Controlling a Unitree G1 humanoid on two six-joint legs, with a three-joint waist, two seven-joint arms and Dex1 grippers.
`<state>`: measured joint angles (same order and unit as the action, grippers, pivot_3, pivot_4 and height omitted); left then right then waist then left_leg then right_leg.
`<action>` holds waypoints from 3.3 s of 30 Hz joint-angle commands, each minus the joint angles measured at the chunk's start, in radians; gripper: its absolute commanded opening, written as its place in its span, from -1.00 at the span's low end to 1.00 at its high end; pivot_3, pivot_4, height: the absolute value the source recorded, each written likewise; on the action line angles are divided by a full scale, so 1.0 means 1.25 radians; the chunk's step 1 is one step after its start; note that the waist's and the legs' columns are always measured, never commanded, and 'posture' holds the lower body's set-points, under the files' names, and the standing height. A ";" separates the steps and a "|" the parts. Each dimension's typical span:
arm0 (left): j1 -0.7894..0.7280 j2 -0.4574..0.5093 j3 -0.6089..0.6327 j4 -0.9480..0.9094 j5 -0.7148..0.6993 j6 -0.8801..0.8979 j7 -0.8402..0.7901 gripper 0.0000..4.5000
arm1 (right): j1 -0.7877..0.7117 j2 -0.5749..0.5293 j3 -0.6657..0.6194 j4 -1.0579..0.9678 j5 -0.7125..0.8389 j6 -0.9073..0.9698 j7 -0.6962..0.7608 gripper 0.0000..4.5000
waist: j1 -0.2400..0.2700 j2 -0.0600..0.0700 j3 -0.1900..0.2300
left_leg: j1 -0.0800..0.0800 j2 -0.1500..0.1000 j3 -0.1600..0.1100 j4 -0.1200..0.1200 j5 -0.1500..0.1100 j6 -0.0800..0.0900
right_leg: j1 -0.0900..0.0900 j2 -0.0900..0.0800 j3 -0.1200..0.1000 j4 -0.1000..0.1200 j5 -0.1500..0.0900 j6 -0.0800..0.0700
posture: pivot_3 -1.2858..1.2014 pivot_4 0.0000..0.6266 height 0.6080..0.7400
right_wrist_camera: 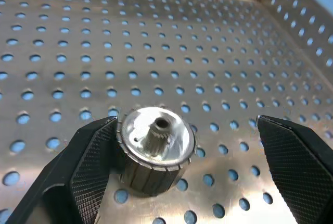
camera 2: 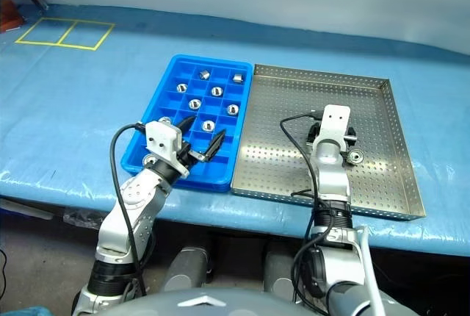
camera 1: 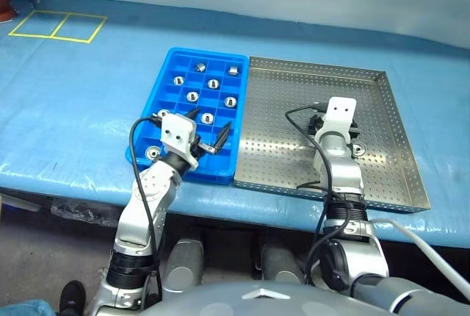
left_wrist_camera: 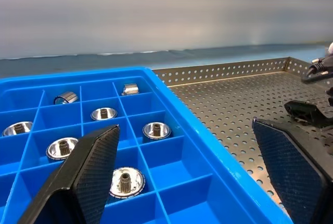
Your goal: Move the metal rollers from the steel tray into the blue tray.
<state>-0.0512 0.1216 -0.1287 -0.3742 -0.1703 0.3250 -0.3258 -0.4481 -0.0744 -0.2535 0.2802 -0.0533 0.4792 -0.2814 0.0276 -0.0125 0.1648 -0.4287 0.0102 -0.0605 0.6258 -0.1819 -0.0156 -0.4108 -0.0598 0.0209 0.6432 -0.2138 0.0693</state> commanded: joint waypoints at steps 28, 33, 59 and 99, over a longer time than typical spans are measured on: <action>0.167 0.120 0.017 -0.154 -0.012 -0.018 -0.052 1.00 | -0.025 0.007 0.415 -0.472 0.123 0.420 0.357 -0.24 | 0.008 0.003 0.001 | 0.000 0.001 -0.001 -0.004 0.000 0.000 | -0.002 0.000 -0.002 0.000 -0.002 -0.003 | 0.23 -0.52 1.00; 0.187 0.122 0.024 -0.162 -0.027 -0.008 -0.046 1.00 | -0.023 0.003 0.451 -0.495 0.120 0.455 0.373 -0.24 | 0.019 0.003 0.001 | -0.001 0.001 -0.002 -0.004 0.000 0.000 | -0.003 0.000 -0.003 0.000 -0.003 -0.004 | 0.24 -0.52 1.00; 0.176 0.128 -0.007 -0.153 -0.054 0.030 -0.076 1.00 | 0.033 0.021 0.493 -0.508 0.146 0.575 0.397 -0.24 | 0.016 0.002 0.000 | 0.000 0.002 -0.002 -0.005 -0.001 -0.001 | -0.003 0.000 -0.004 -0.001 -0.004 -0.005 | 0.21 -0.52 1.00; 0.107 0.132 -0.037 -0.086 -0.053 0.018 -0.119 1.00 | 0.211 -0.035 -0.005 -0.600 -0.028 0.361 0.087 0.99 | 0.002 0.004 -0.006 | -0.002 0.002 -0.001 -0.009 -0.002 -0.002 | -0.002 -0.001 -0.006 -0.007 -0.005 -0.005 | 0.13 -0.52 1.00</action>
<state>0.0969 0.2854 -0.1691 -0.4713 -0.2260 0.3657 -0.4626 -0.1800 -0.1207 -0.2464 -0.4167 -0.0780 0.9588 -0.1564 0.0303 -0.0069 0.1579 -0.4309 0.0128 -0.0622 0.6148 -0.1843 -0.0185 -0.4135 -0.0607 0.0140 0.6349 -0.2203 0.0634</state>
